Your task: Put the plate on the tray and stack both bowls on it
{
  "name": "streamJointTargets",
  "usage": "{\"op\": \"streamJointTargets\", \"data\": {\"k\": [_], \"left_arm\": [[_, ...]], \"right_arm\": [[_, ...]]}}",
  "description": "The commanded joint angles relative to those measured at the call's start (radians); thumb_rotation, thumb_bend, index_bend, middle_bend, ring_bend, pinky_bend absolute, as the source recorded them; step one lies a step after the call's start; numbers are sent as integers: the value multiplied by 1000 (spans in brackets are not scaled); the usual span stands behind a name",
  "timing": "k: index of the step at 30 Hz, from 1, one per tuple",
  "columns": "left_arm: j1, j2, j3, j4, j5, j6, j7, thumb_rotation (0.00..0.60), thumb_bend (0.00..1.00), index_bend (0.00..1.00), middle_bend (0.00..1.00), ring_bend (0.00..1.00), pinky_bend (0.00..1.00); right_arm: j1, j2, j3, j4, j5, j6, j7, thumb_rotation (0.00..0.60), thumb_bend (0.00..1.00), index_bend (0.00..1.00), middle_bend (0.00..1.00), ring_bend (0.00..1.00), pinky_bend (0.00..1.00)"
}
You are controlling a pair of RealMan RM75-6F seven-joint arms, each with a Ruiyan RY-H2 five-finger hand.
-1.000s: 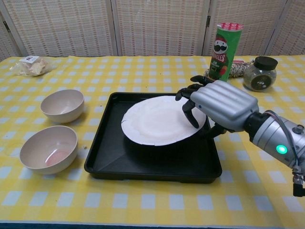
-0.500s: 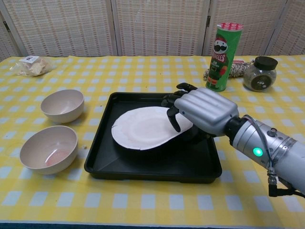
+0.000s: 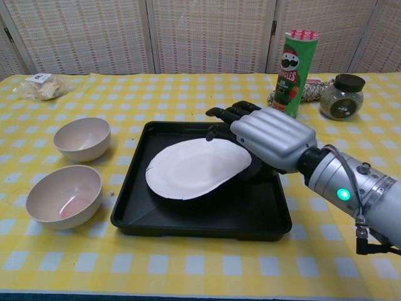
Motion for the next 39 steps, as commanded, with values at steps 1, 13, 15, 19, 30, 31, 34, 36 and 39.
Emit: {"op": "streamJointTargets", "data": {"k": [1,13,15,19,30,31,34,36,39], "left_arm": [[0,2,1,-1,3,1,-7,600,464,0,80,35,23],[1,6,4,-2,9,2,-15,600,464,0,80,35,22],[2,7,10,-8,19,2,-18,600,463,0,81,35,22],[5,6,29,-17,57,13,-8,600,463,0,80,34,15],[-4,-26,90,-41,149,-6,68,600,463,15,81,33,0],[-2,-27,96,-45,161,-1,71,600,463,16,80,33,0],[6,-33,112,-50,179,5,99,600,463,18,81,34,2],[11,-40,123,-55,185,1,120,600,464,45,80,34,9],[15,-55,141,-59,203,-6,158,600,461,113,81,34,12]], "right_arm": [[1,23,-5,-36,32,-38,-16,600,287,212,17,53,33],[-48,188,-55,-239,48,-17,12,600,235,104,0,0,14],[-72,225,-66,-273,28,26,42,600,235,101,0,0,11],[-164,314,-120,-294,-84,212,108,600,234,101,0,0,9],[-449,519,-231,-277,-72,522,169,600,232,13,0,0,0],[-470,543,-230,-286,-52,536,190,600,232,2,0,0,0],[-504,598,-218,-312,-18,559,249,600,231,0,0,0,0],[-514,628,-208,-329,-22,576,289,600,231,0,0,0,0],[-533,656,-198,-335,-40,606,340,600,232,0,0,0,0]]}}
